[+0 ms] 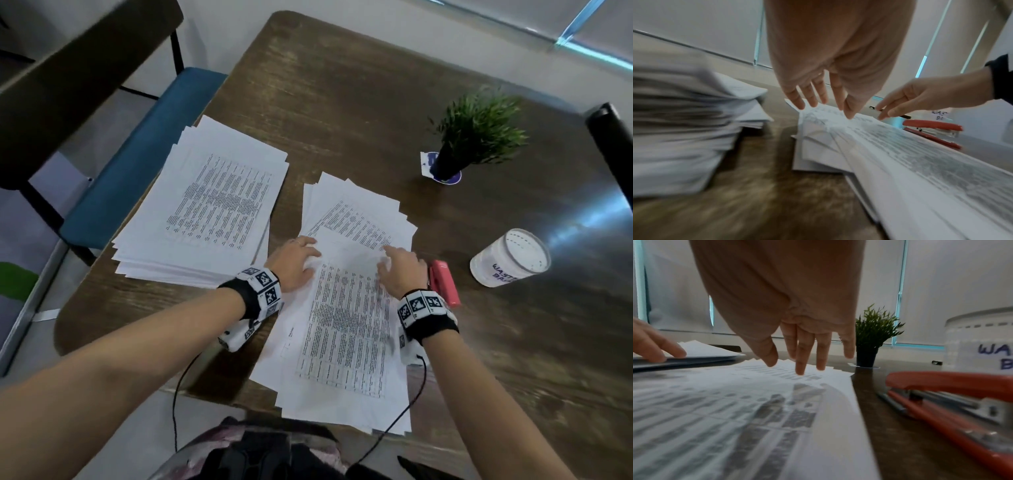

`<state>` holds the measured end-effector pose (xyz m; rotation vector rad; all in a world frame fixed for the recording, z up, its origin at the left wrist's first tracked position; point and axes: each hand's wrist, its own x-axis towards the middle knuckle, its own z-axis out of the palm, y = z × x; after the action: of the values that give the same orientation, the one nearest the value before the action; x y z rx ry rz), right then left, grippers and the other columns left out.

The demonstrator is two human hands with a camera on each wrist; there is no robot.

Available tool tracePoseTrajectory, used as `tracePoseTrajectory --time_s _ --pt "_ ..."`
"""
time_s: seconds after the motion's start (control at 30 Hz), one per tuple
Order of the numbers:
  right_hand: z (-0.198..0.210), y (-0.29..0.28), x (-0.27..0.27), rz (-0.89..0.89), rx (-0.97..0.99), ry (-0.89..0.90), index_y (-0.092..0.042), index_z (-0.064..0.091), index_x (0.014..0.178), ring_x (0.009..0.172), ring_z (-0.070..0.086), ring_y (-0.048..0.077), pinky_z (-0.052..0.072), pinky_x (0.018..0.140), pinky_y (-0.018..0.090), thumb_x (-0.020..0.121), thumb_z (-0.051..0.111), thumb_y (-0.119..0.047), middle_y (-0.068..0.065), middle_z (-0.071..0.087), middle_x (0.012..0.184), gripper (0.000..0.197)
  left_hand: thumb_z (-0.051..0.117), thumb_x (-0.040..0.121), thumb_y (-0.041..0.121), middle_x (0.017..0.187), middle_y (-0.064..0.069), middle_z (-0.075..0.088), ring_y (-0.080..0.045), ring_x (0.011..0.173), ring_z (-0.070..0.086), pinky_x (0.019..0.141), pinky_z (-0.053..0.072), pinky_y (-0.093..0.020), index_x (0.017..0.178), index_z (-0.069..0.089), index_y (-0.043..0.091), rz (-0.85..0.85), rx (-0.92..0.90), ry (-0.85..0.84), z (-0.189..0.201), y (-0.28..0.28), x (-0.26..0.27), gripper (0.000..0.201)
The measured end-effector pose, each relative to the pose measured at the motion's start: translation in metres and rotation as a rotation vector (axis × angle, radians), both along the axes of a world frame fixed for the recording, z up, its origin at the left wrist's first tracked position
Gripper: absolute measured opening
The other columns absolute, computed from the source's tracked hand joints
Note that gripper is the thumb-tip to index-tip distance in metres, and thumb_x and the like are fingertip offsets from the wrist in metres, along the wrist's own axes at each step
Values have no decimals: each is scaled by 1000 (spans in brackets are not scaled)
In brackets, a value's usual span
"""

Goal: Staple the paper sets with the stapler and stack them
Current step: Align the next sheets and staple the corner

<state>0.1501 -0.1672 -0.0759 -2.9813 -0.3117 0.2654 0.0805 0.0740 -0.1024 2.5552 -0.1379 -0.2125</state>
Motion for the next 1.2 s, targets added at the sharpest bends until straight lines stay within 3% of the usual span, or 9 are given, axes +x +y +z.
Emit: tracePoseTrajectory --time_s 0.13,0.23,0.37,0.5,0.6,0.67,0.77,0.93,1.2 --pt "-4 -30 8 -106 -107 -60 -15 53 133 129 38 30 28 109 53 91 57 -19 9 47 137 42 58 95 36 162 -11 11 -26 148 16 119 21 -39 151 23 6 -29 143 137 5 -16 27 73" --pt "-6 -45 11 -158 -85 -49 -15 56 131 130 36 31 31 106 54 87 56 -11 7 44 140 44 64 91 38 161 -12 13 -29 147 19 117 26 -45 152 17 4 4 162 176 6 -21 40 84" --pt "-7 -54 12 -188 -88 -4 -14 48 139 133 34 31 34 103 52 89 54 -10 8 38 146 50 75 82 36 152 -12 32 -30 139 31 111 33 -43 148 26 6 87 109 176 6 -24 56 87" --pt "-10 -58 12 -282 -91 -33 -12 47 137 129 36 32 35 99 51 89 56 -13 9 38 143 49 90 63 27 126 -11 53 -26 117 51 99 46 -39 130 46 4 290 -96 172 1 -21 64 83" --pt "-15 -59 11 -349 -71 -33 -10 48 131 124 38 35 38 94 52 91 55 -13 11 38 139 41 92 59 25 109 -6 53 -24 108 55 91 49 -34 116 51 9 361 -142 157 -2 -21 62 71" --pt "-20 -60 10 -370 -52 -47 -8 48 128 121 40 37 40 92 52 92 54 -11 13 37 138 37 92 59 23 106 -4 52 -22 107 56 91 48 -31 121 52 5 395 -188 144 -4 -20 59 76" --pt "-23 -62 10 -462 18 -76 -4 46 127 118 43 41 40 93 51 93 54 -11 20 38 135 36 93 58 23 113 -5 59 -17 102 58 89 48 -25 124 55 4 401 -248 106 -8 -20 52 78" --pt "-21 -65 12 -505 60 -46 -2 42 133 118 47 41 41 94 50 95 56 -14 23 46 128 42 90 64 18 116 -8 65 -20 103 62 95 51 -35 122 60 6 343 -319 49 -16 -26 40 66" --pt "-12 -58 9 -439 124 -133 -6 43 138 118 45 39 40 92 50 88 51 4 20 47 129 51 68 87 38 98 7 66 -14 93 63 87 53 -33 120 61 20 343 -245 97 -9 -30 61 38"
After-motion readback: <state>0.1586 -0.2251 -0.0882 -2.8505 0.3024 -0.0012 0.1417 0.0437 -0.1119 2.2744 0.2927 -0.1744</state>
